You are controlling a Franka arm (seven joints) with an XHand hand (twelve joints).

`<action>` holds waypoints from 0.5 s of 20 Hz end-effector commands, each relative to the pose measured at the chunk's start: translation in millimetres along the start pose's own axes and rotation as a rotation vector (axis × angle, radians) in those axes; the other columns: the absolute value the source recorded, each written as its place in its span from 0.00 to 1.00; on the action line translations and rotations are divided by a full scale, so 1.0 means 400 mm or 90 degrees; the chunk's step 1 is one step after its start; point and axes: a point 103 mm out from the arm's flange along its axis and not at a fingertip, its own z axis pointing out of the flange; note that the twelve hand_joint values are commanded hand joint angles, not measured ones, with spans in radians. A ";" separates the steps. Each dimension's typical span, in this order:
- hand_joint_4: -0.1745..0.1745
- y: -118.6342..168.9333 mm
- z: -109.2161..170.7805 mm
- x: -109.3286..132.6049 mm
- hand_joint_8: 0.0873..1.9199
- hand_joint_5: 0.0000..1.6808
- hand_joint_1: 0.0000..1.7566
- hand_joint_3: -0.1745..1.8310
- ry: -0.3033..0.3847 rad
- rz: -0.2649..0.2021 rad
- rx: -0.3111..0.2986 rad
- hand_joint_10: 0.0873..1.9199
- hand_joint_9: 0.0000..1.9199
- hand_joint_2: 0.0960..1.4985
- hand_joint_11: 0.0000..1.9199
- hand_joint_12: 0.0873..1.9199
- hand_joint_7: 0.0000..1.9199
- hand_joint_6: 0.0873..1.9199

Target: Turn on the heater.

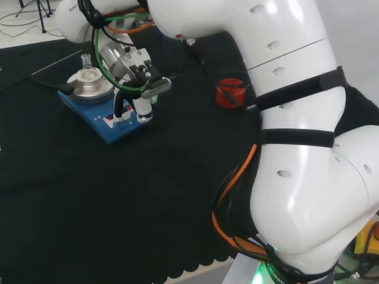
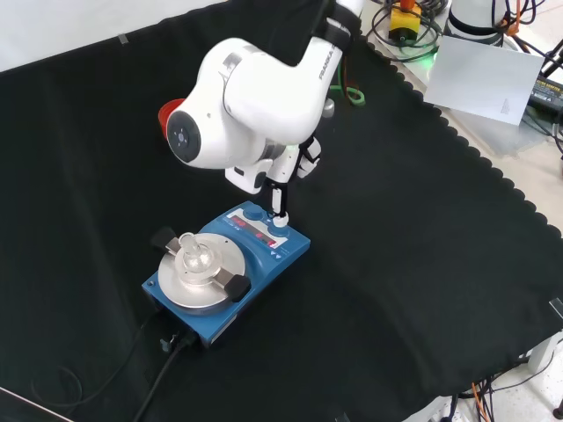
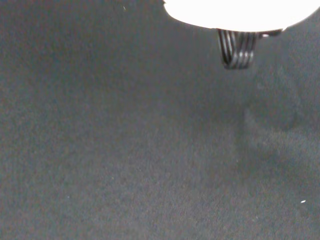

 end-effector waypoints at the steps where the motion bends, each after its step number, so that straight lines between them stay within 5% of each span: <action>1: 0.51 -0.060 -0.054 0.021 0.88 0.22 0.88 0.72 -0.006 -0.006 -0.031 0.84 1.00 0.29 0.99 0.80 0.95 0.00; 10: 0.51 -0.111 -0.077 0.021 0.88 0.22 0.88 0.72 -0.013 0.007 -0.048 0.84 1.00 0.29 0.99 0.80 0.95 0.00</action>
